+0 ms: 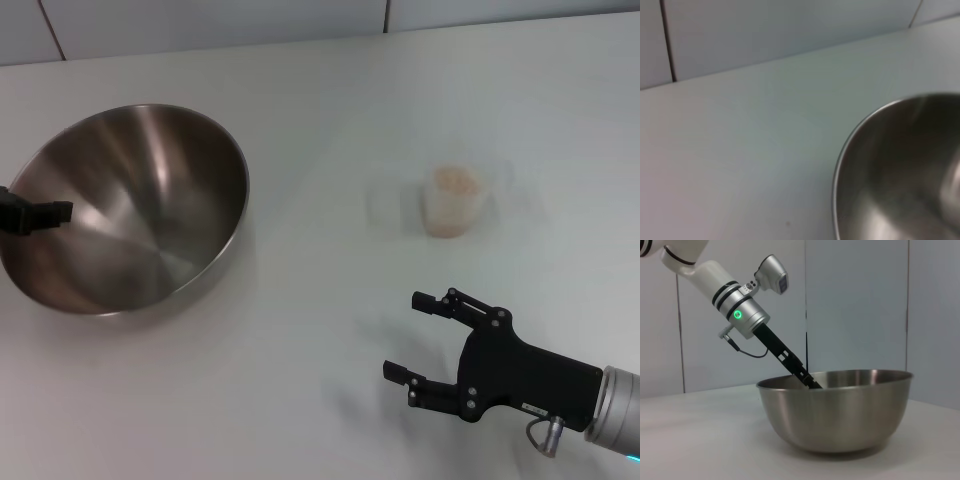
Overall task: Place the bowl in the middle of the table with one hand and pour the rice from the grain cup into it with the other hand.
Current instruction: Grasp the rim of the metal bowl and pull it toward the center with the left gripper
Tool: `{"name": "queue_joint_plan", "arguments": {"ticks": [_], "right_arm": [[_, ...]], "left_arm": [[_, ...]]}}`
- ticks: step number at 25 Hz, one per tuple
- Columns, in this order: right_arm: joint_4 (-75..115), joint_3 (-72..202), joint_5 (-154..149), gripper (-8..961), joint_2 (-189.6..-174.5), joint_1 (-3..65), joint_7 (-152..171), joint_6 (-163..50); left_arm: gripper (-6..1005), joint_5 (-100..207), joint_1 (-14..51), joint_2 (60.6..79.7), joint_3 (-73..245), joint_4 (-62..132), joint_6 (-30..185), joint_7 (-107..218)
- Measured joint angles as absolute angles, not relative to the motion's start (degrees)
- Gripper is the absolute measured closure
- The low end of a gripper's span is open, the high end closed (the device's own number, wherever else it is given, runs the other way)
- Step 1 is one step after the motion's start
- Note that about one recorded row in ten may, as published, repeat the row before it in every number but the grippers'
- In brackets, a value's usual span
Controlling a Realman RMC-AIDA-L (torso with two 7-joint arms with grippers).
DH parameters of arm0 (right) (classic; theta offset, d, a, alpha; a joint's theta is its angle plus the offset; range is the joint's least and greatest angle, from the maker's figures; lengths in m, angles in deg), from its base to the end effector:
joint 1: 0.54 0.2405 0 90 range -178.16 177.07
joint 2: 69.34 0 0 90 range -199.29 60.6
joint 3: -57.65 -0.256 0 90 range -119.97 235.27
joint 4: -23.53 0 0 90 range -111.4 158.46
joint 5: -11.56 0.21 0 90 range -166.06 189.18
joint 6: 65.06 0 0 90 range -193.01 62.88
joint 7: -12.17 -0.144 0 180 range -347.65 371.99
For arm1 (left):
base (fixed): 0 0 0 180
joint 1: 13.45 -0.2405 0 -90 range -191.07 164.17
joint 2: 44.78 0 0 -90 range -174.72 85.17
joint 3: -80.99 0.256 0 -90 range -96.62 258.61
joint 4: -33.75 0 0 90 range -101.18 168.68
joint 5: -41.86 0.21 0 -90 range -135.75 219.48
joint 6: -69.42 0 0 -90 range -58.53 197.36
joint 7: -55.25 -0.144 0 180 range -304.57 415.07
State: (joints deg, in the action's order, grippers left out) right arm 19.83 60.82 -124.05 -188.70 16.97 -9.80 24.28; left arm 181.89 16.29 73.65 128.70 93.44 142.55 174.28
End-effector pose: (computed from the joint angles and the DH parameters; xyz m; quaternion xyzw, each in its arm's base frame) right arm 0.3209 0.2015 -0.0742 -0.9099 0.1140 0.3072 0.2544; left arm -0.2909 0.3746 0.0542 -0.8777 -0.3881 -0.0031 0.2812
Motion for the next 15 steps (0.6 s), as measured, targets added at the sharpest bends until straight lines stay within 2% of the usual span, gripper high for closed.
{"name": "queue_joint_plan", "arguments": {"ticks": [5, 15], "right_arm": [[19.9, 60.8, -124.0, 120, -188.7, 17.0, -9.8, 24.2], [19.9, 60.8, -124.0, 121, -188.7, 16.9, -9.8, 24.2]], "left_arm": [[478, 182.7, 16.9, 73.86, 128.7, 93.6, 142.4, 174.6], [847, 182.6, 17.3, 73.7, 128.6, 94.1, 142.7, 175.2]]}}
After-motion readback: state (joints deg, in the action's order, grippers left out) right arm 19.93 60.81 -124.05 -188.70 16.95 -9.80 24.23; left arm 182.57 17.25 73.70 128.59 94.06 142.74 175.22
